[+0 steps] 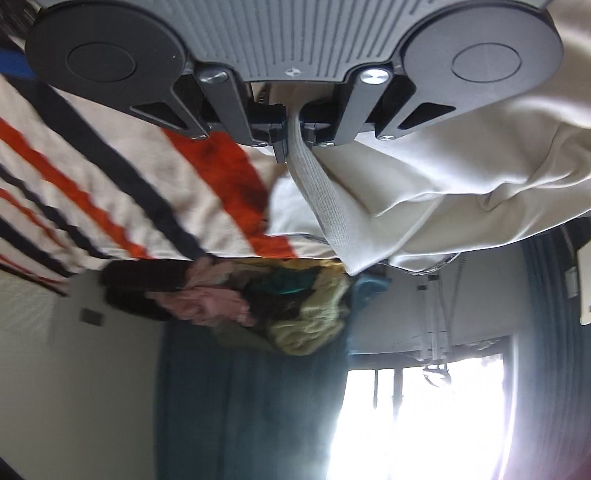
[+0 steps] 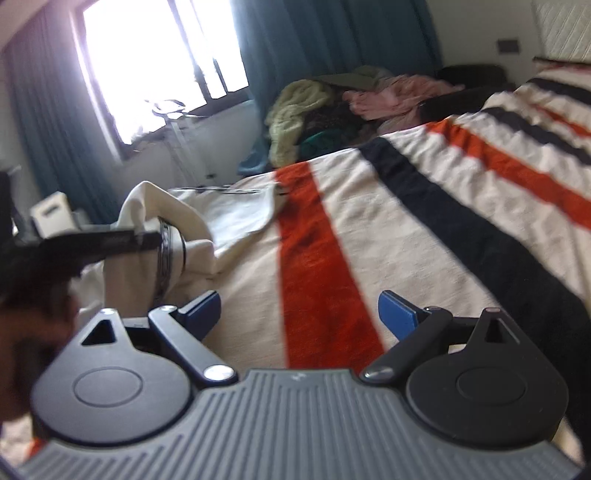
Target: Fold clothes
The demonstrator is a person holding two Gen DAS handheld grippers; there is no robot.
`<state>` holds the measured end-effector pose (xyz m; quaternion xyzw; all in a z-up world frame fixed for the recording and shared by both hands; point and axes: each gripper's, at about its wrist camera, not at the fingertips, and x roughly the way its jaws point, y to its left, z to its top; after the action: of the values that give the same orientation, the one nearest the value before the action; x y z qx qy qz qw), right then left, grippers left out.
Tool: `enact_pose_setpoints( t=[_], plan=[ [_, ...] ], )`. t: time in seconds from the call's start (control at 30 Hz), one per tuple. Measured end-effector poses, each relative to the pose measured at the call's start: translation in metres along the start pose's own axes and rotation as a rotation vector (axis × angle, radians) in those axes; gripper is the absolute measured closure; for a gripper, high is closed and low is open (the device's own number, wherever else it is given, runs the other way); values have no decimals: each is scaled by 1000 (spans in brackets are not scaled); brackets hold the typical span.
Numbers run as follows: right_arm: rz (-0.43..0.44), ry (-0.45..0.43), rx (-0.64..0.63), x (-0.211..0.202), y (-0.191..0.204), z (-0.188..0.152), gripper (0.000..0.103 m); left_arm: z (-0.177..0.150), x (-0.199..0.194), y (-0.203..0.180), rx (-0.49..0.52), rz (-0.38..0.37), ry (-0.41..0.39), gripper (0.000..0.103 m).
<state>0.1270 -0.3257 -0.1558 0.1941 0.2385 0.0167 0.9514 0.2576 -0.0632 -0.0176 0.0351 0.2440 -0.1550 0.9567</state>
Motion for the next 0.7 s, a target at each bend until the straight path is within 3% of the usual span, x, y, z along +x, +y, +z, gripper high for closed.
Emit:
enact_pose_setpoints(
  t=[0.13,0.27,0.4,0.57,0.7],
  plan=[
    [31,7,5,-5,4,-2,10,-27,-58,2,-21,-74,20,98],
    [98,14,47,-4,2,-6,10,-71,-87,11,-47,-78,90,98],
    [207,60,145,10,-1,-14,20,-95,-88,28,-143,-66,163,98],
    [298,92,239,22,-2,-24,21,-99,-85,35,-184,-95,140,98],
    [333,88,261,24,1,-25,20,-110,-76,40,-267,-75,155,97]
  ],
)
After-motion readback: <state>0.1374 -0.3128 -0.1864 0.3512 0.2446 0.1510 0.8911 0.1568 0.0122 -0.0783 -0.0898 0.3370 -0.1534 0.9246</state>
